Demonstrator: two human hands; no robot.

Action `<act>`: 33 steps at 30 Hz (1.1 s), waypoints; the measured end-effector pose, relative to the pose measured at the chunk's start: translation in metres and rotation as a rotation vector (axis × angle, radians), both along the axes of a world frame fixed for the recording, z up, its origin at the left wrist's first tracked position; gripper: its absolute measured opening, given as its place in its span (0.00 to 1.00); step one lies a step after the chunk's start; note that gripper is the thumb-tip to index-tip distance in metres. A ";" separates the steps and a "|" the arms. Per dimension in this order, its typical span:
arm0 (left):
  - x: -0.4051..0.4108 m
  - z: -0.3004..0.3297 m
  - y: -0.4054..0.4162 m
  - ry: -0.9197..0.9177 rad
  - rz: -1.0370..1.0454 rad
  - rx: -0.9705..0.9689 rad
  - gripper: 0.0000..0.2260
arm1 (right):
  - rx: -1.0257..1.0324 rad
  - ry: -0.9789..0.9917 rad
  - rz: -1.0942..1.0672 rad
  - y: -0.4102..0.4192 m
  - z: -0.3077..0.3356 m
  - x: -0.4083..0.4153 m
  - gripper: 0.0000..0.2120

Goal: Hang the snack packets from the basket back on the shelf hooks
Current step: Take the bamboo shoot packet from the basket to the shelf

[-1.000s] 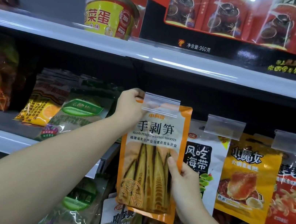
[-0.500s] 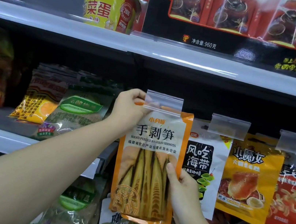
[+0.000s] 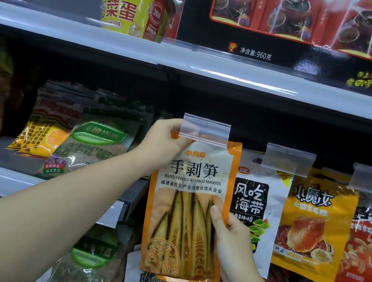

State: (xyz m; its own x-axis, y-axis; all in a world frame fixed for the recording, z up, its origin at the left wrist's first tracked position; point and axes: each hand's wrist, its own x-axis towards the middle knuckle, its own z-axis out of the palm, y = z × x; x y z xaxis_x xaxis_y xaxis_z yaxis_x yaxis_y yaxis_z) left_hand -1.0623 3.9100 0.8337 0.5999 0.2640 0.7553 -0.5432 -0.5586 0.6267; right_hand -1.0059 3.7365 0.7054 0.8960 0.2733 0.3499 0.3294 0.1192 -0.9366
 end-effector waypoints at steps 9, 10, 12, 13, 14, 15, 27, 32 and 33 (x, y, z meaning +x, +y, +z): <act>-0.005 0.004 0.002 0.069 -0.141 -0.075 0.04 | 0.016 0.018 0.005 0.006 0.002 0.001 0.15; -0.005 0.004 0.002 0.074 -0.134 -0.073 0.04 | 0.021 0.018 0.004 0.005 0.002 0.001 0.14; -0.005 0.005 0.001 0.073 -0.133 -0.100 0.04 | 0.025 0.025 0.002 0.005 0.002 0.002 0.14; -0.005 0.005 -0.001 0.070 -0.139 -0.116 0.04 | 0.028 0.029 0.003 0.005 0.001 0.002 0.13; -0.004 0.005 -0.002 0.070 -0.144 -0.132 0.04 | 0.030 0.032 0.004 0.005 0.001 0.003 0.13; -0.003 0.006 -0.003 0.074 -0.150 -0.137 0.04 | 0.032 0.034 0.005 0.005 0.000 0.003 0.13; 0.008 0.003 0.014 0.235 -0.365 -0.295 0.09 | 0.080 0.131 0.022 0.007 -0.001 0.008 0.13; 0.011 0.004 0.022 0.174 -0.064 -0.139 0.09 | 0.078 0.157 -0.005 0.013 -0.003 0.015 0.13; 0.015 0.005 0.023 0.149 -0.008 -0.125 0.09 | 0.075 0.168 -0.004 0.015 -0.003 0.015 0.13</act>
